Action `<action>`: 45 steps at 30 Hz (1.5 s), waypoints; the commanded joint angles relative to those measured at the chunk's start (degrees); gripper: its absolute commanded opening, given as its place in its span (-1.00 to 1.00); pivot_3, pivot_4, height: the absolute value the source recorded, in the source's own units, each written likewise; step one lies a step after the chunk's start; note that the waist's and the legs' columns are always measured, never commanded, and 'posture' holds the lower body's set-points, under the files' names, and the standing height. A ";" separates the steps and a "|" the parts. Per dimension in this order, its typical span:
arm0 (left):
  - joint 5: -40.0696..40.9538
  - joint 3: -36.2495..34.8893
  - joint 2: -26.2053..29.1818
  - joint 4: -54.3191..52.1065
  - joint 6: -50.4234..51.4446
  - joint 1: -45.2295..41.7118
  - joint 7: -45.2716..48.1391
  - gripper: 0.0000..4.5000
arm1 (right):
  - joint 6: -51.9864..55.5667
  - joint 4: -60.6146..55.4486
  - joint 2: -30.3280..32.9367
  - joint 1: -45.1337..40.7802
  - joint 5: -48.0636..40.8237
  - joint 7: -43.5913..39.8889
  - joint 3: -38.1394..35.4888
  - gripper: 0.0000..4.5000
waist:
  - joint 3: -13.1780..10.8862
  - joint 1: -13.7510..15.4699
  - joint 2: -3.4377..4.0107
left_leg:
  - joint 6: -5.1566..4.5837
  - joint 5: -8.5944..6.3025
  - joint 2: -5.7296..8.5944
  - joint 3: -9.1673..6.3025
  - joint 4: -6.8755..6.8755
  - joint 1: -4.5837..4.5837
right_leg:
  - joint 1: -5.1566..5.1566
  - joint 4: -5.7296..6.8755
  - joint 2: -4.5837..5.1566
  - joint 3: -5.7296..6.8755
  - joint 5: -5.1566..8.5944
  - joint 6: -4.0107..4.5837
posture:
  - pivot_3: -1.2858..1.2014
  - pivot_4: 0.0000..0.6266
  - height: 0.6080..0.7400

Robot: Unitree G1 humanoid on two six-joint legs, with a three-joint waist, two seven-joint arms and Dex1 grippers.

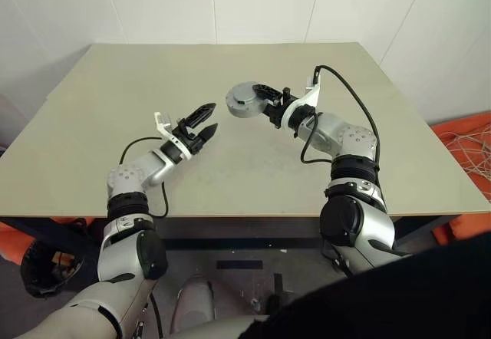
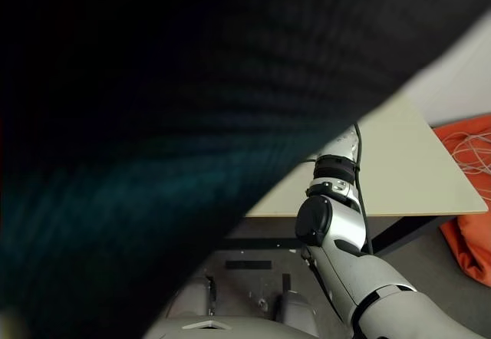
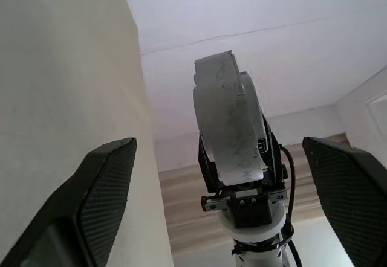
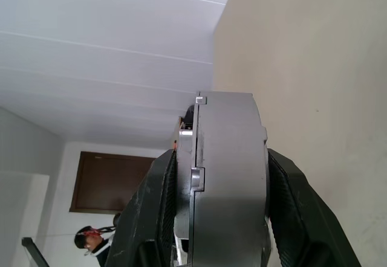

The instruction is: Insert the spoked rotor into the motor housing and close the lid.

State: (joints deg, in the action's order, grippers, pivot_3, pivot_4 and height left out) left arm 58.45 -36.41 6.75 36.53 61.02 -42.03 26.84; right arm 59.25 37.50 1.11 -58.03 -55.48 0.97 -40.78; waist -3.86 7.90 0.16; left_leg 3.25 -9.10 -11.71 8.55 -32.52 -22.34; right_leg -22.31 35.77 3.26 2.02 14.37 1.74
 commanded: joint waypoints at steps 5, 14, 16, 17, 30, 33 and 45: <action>6.34 -6.25 -1.34 10.60 0.31 -8.31 -3.40 0.99 | 1.82 -4.55 -0.12 -1.75 -5.07 0.23 -0.01 -0.09 | 0.00 0.47 0.00 | 0.00 0.00 0.01 -0.01 -0.05 0.00 | 0.01 0.00 0.00 -0.03 -0.01 -0.02 | 0.03 -1.00 1.00; 5.62 -5.17 -2.77 12.16 -0.77 -9.85 -3.16 0.99 | 3.67 -8.44 -2.28 0.78 -6.86 2.44 1.00 -0.09 | 0.00 0.88 0.00 | 0.00 0.00 0.00 -0.03 -0.04 -0.02 | 0.01 0.01 0.01 0.00 -0.03 -0.04 | 0.03 -1.00 1.00; 5.12 -4.93 -2.86 12.23 -1.99 -10.00 -3.28 0.99 | 3.83 -9.22 -2.64 1.24 -7.05 2.77 1.45 -0.09 | 0.00 0.90 0.00 | 0.00 0.00 0.00 -0.04 -0.05 -0.01 | 0.03 0.01 0.01 0.00 -0.05 -0.06 | 0.03 -1.00 1.00; 4.76 -4.71 -2.89 12.20 -2.76 -10.07 -3.27 0.99 | 3.92 -9.52 -2.77 1.41 -7.11 2.85 1.65 -0.09 | 0.00 0.90 0.00 | 0.00 0.00 0.00 -0.04 -0.07 -0.01 | 0.03 0.01 0.02 -0.01 -0.05 -0.08 | 0.03 -1.00 1.00; 2.67 -1.34 -3.42 12.05 -4.07 -10.69 -1.47 0.99 | 4.22 -12.96 -3.79 3.20 -8.45 3.82 3.85 -0.09 | 0.00 0.90 0.00 | 0.00 0.00 -0.01 -0.05 -0.15 -0.02 | 0.07 0.01 0.03 -0.02 -0.11 -0.13 | 0.03 -1.00 1.00; 2.42 -1.21 -3.31 12.18 -4.93 -10.53 -1.51 0.91 | 3.81 -12.88 -3.57 3.28 -8.24 3.80 4.08 -0.09 | 0.00 0.89 0.00 | 0.00 0.00 -0.01 -0.05 -0.16 -0.02 | 0.07 0.01 0.03 -0.02 -0.11 -0.13 | 0.03 -1.00 1.00; 2.17 -1.19 -2.95 11.96 -4.38 -10.06 -0.65 -0.06 | 3.06 -12.53 -3.02 3.26 -8.27 3.59 4.84 -0.09 | 0.00 0.90 0.00 | 0.00 0.00 0.00 -0.06 -0.19 -0.03 | 0.07 0.02 0.03 -0.02 -0.12 -0.13 | 0.03 -1.00 1.00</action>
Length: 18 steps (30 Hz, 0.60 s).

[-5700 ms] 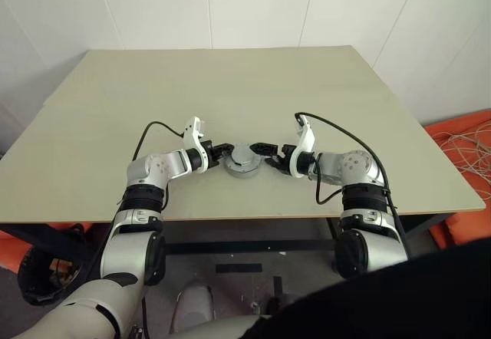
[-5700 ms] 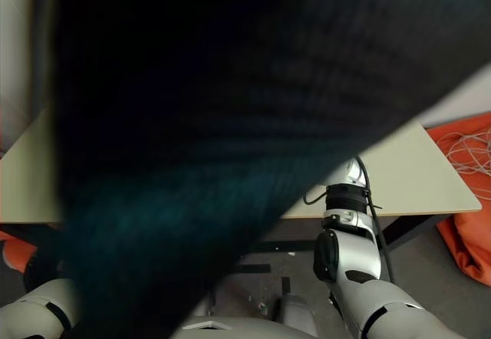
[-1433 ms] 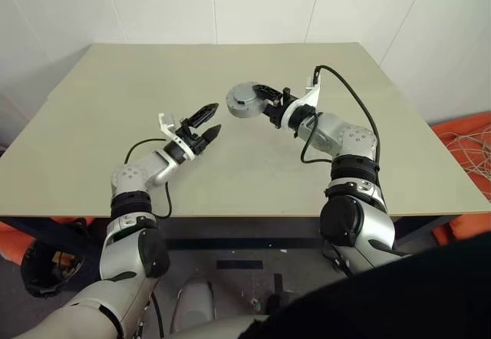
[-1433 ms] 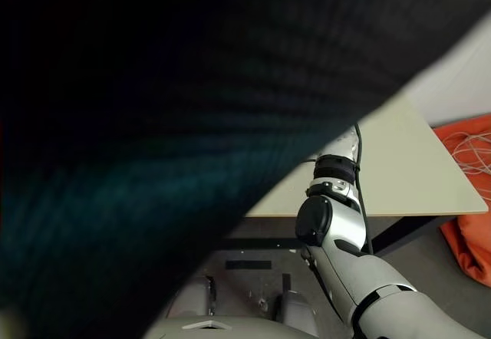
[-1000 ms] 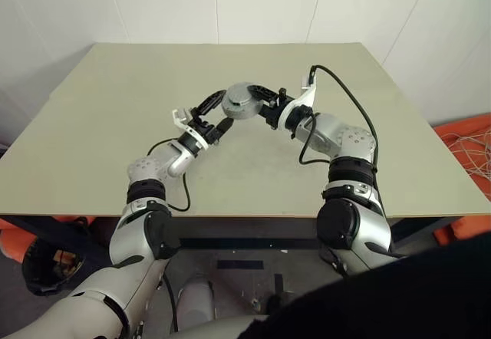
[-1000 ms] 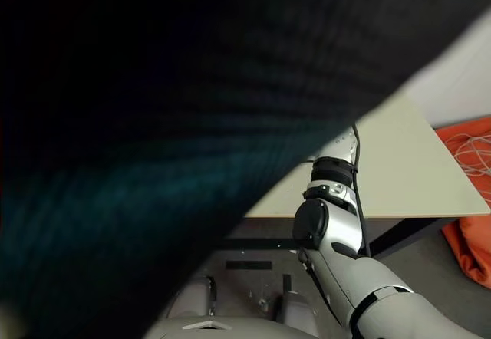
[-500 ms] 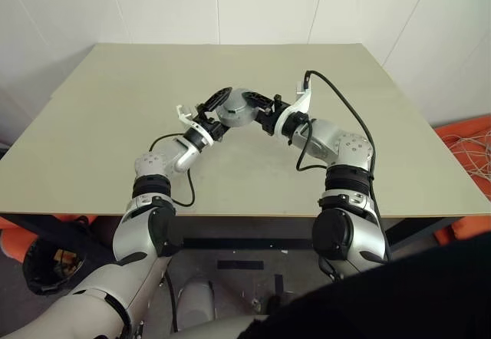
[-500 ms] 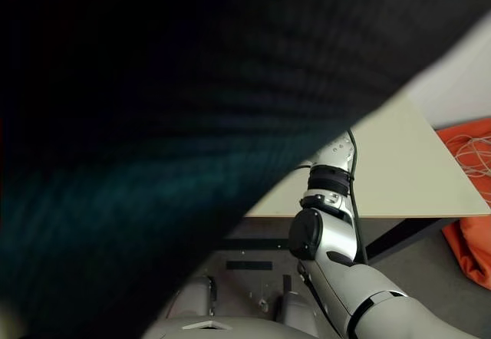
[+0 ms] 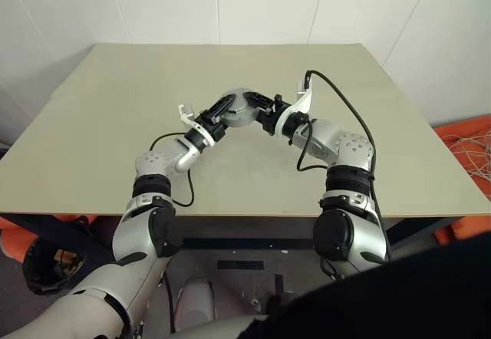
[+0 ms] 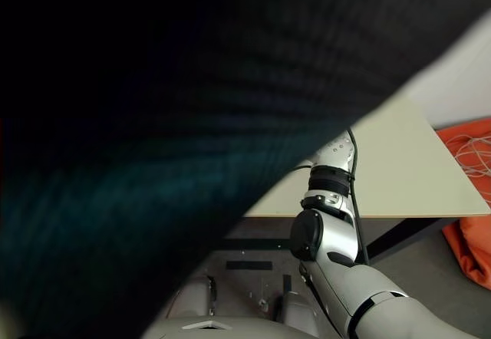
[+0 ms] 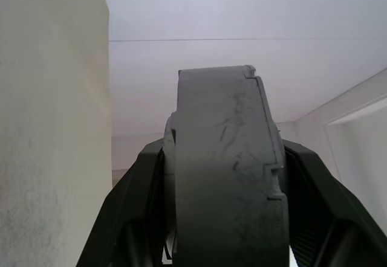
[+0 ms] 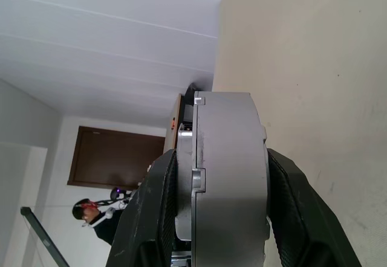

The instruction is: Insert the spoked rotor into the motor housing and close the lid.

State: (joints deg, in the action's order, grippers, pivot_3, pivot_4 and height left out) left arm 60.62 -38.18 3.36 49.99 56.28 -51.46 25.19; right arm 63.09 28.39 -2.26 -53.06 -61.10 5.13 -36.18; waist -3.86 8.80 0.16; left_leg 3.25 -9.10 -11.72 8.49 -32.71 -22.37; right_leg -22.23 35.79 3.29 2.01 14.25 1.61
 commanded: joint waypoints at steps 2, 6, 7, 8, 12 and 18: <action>-0.24 1.15 0.50 -2.11 0.82 -0.48 1.67 -0.06 | -0.87 -3.31 0.43 -1.74 -2.63 -0.60 0.31 -0.09 | 0.00 0.00 0.00 | 0.00 0.00 0.00 0.00 -0.01 0.00 | 0.00 0.00 0.00 0.00 0.00 0.00 | 0.03 -1.00 1.00; -0.48 1.24 0.41 -2.12 0.78 -0.61 1.46 -0.06 | -1.20 -3.40 0.64 -1.66 -2.37 -0.83 0.74 -0.09 | 0.00 0.00 0.00 | 0.00 0.00 0.00 0.00 -0.02 0.00 | 0.00 0.01 0.00 0.00 -0.01 0.00 | 0.03 -1.00 1.00; -0.51 1.24 0.38 -2.09 0.72 -0.63 1.48 -0.06 | -1.41 -3.49 0.74 -1.61 -2.09 -1.02 0.99 -0.09 | 0.00 0.01 0.00 | 0.00 0.00 0.00 0.00 -0.02 0.00 | 0.00 0.01 0.00 0.00 -0.01 0.00 | 0.03 -1.00 1.00; -0.56 1.28 0.35 -2.10 0.68 -0.62 1.52 -0.06 | -1.68 -3.66 0.89 -1.52 -1.77 -1.48 1.35 -0.09 | 0.00 0.00 0.00 | 0.00 0.00 0.00 0.00 -0.03 -0.01 | 0.00 0.01 0.00 0.00 -0.01 0.00 | 0.03 -1.00 1.00; -0.89 1.52 0.34 -2.08 0.38 -0.62 1.73 -0.06 | -3.65 -4.17 1.46 -1.13 -0.05 -3.04 3.00 0.46 | 0.00 0.01 0.00 | 0.00 0.00 0.00 -0.01 -0.04 -0.01 | 0.00 0.02 0.00 0.00 -0.01 0.00 | 0.03 -1.00 1.00; -1.61 1.80 0.39 -2.22 -0.21 -0.56 2.36 -0.06 | -11.87 -5.01 2.79 -0.58 6.62 -3.23 6.45 0.99 | 0.00 0.01 0.00 | 0.00 0.00 0.00 -0.01 -0.06 -0.02 | 0.01 0.01 0.00 0.00 -0.02 -0.01 | 0.03 -1.00 1.00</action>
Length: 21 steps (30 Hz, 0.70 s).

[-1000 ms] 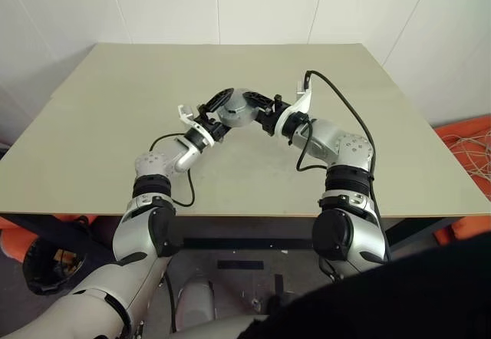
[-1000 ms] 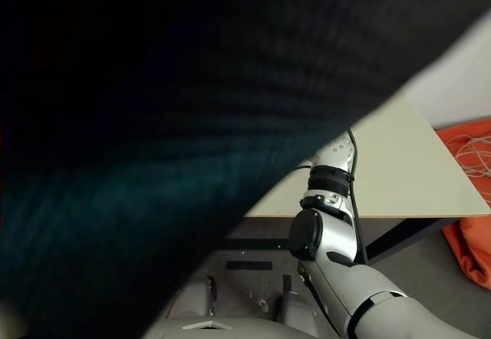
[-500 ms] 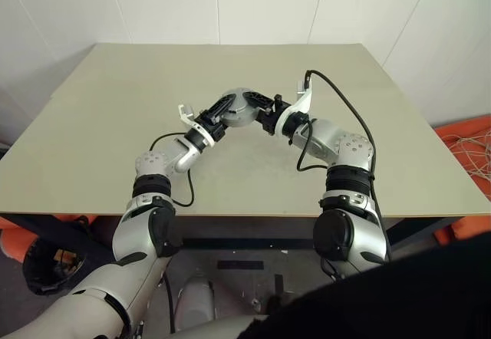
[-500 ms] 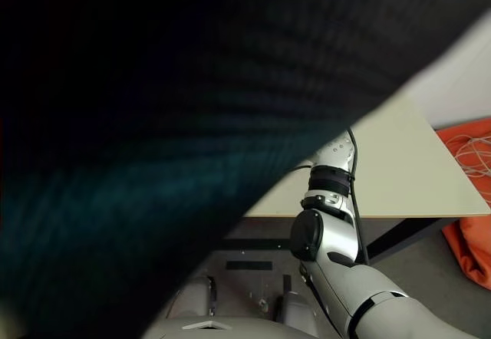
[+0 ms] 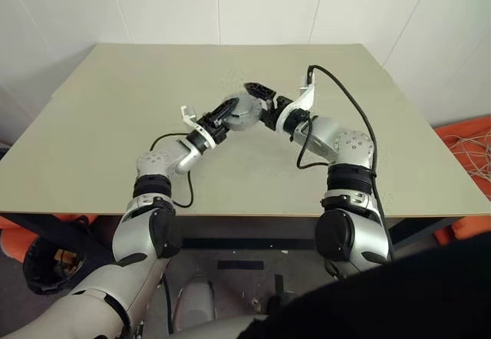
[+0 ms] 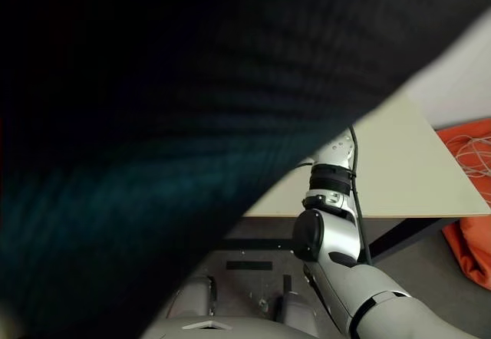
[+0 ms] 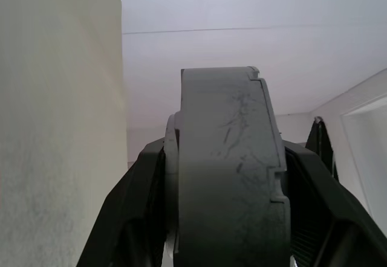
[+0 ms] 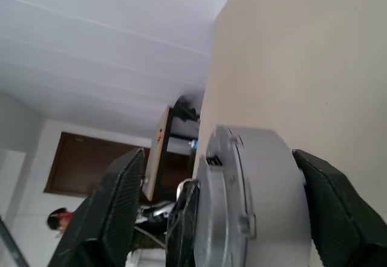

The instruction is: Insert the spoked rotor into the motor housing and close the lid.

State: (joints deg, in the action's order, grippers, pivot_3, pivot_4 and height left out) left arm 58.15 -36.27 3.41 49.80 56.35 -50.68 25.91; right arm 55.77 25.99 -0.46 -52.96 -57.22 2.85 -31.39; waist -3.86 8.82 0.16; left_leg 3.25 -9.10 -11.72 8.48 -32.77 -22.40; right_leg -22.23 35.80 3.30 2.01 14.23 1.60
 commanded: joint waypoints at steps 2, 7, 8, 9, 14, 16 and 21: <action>-0.51 0.82 0.52 -3.27 -2.05 -0.82 2.38 -0.06 | -7.66 -1.27 2.17 -0.43 5.41 -1.85 2.65 0.99 | 0.00 -0.01 0.00 | 0.00 0.00 0.01 0.00 -0.01 -0.01 | 0.00 0.00 0.00 0.00 0.00 0.00 | 0.03 -1.00 1.00; -4.09 2.55 2.86 -5.95 -7.16 0.38 2.91 -0.06 | -10.92 1.56 4.71 0.21 7.93 -4.13 2.68 0.99 | 0.00 -0.09 0.00 | 0.00 0.00 0.01 0.00 -0.04 -0.01 | 0.01 0.00 -0.01 0.00 -0.01 -0.01 | 0.03 -1.00 1.00; -4.26 2.36 3.65 -6.04 -7.66 0.47 2.94 -0.06 | -10.92 1.73 4.89 0.14 7.63 -4.45 2.40 0.99 | 0.00 -0.17 0.00 | 0.00 0.00 0.01 0.00 -0.04 0.00 | 0.01 0.00 -0.02 0.00 -0.01 -0.01 | 0.03 -1.00 1.00; -4.44 2.14 4.46 -6.14 -8.27 0.56 2.87 -0.06 | -10.96 1.88 5.07 0.05 7.48 -4.72 2.31 0.99 | 0.00 -0.19 0.00 | 0.00 0.00 0.01 0.00 -0.04 0.00 | 0.00 0.01 -0.03 0.00 -0.01 -0.01 | 0.03 -1.00 1.00; -6.54 2.77 7.12 -7.96 -12.11 1.48 2.93 -0.06 | -10.76 1.54 5.00 -0.05 7.25 -5.80 2.58 0.99 | 0.00 -0.12 0.00 | 0.00 0.00 0.00 0.00 -0.04 -0.02 | -0.03 0.02 -0.02 0.00 -0.03 0.01 | 0.03 -1.00 1.00; -7.40 2.53 7.90 -8.45 -14.48 1.57 1.97 -0.06 | -10.72 1.57 4.91 -0.07 7.29 -5.89 2.60 0.99 | 0.00 -0.10 0.00 | 0.00 0.00 0.01 0.00 -0.05 -0.03 | -0.02 0.01 0.00 0.00 -0.03 0.01 | 0.03 -1.00 1.00; -9.94 1.11 10.84 -6.81 -20.57 1.43 -1.70 -0.06 | -10.63 1.81 5.20 0.05 7.24 -5.95 2.26 0.99 | 0.00 -0.12 0.00 | 0.00 0.00 -0.01 -0.01 -0.11 -0.05 | -0.01 0.03 -0.01 0.01 -0.03 0.01 | 0.03 -1.00 1.00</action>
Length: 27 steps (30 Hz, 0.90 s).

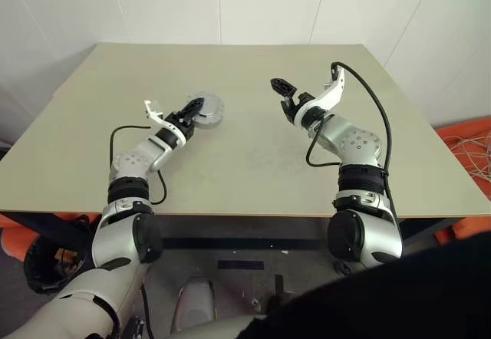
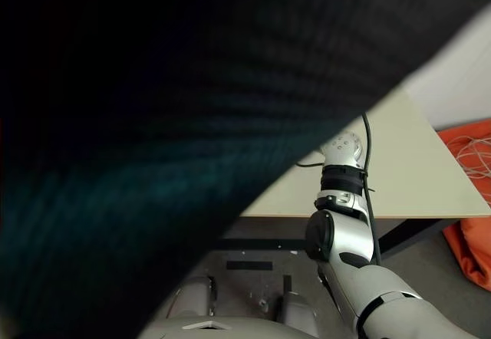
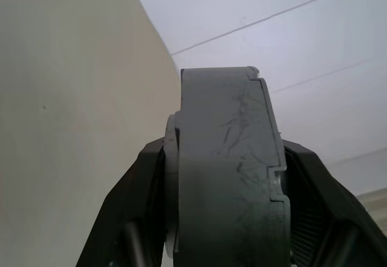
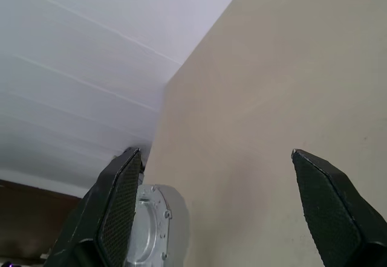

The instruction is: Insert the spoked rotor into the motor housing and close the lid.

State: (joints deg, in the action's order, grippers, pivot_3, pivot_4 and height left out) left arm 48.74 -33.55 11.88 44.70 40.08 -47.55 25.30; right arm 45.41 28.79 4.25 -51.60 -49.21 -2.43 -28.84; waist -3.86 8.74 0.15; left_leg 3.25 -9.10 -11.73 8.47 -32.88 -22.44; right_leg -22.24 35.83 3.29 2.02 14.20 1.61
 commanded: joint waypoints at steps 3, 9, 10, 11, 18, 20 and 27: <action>-1.06 -2.92 3.54 0.49 -6.98 -1.97 -3.06 -0.06 | -0.32 -0.92 0.43 -1.32 -0.81 -0.47 -0.45 0.99 | 0.00 -0.05 0.00 | 0.00 0.00 0.00 0.00 -0.04 0.00 | 0.00 0.02 -0.01 0.00 0.00 0.00 | 0.03 -1.00 1.00; -1.84 -4.48 3.36 4.15 -9.80 -1.77 -5.67 -0.06 | -0.49 -0.64 0.29 -1.31 -0.58 -0.38 -0.44 0.99 | 0.00 0.15 -0.01 | 0.00 0.00 0.00 -0.01 -0.09 -0.02 | 0.02 0.03 0.00 0.00 0.00 0.00 | 0.03 -1.00 1.00; -1.90 -4.78 3.25 4.83 -10.04 -1.66 -6.31 -0.06 | -0.44 -0.70 0.32 -1.28 -0.61 -0.35 -0.47 0.99 | 0.00 0.16 -0.01 | 0.00 0.00 0.00 -0.03 -0.11 -0.05 | 0.02 0.03 0.00 0.01 -0.01 -0.02 | 0.03 -1.00 1.00; -2.05 -4.90 3.11 5.41 -10.18 -1.54 -6.70 -0.06 | -0.38 -0.76 0.36 -1.26 -0.65 -0.31 -0.51 0.99 | 0.00 0.13 -0.01 | 0.00 0.00 -0.01 -0.03 -0.12 -0.07 | 0.02 0.03 0.01 0.00 -0.02 -0.04 | 0.03 -1.00 1.00; -3.46 -4.89 2.26 7.98 -10.97 -1.19 -7.90 -0.06 | -0.32 -0.95 0.41 -0.88 -0.57 -0.07 -0.57 0.99 | -0.01 0.07 -0.02 | 0.00 0.00 -0.01 -0.03 -0.14 -0.07 | 0.01 0.03 0.01 0.00 -0.03 -0.04 | 0.03 -1.00 1.00; -3.52 -5.04 2.24 8.23 -11.11 -1.32 -8.02 -0.06 | -0.28 -1.08 0.42 -0.74 -0.58 0.04 -0.58 0.99 | -0.01 0.03 -0.02 | 0.00 0.00 -0.01 -0.03 -0.14 -0.07 | 0.01 0.03 0.00 0.00 -0.04 -0.04 | 0.03 -1.00 1.00; -3.95 -5.56 2.63 10.19 -11.98 -1.77 -9.95 -0.06 | -0.46 -0.69 0.50 -0.80 -0.45 0.42 -0.68 0.99 | -0.01 0.03 -0.02 | 0.00 0.00 -0.02 -0.03 -0.14 -0.06 | 0.00 0.03 0.00 0.00 -0.04 -0.04 | 0.03 -1.00 1.00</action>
State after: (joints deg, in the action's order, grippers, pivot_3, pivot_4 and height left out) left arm 44.48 -38.68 13.34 55.92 29.63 -47.04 15.55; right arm 45.41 28.82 4.34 -51.41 -49.21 -1.97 -29.13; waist -3.87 8.78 0.13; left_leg 3.25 -9.10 -11.75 8.44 -33.03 -22.50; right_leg -22.23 35.87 3.29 2.02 14.16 1.58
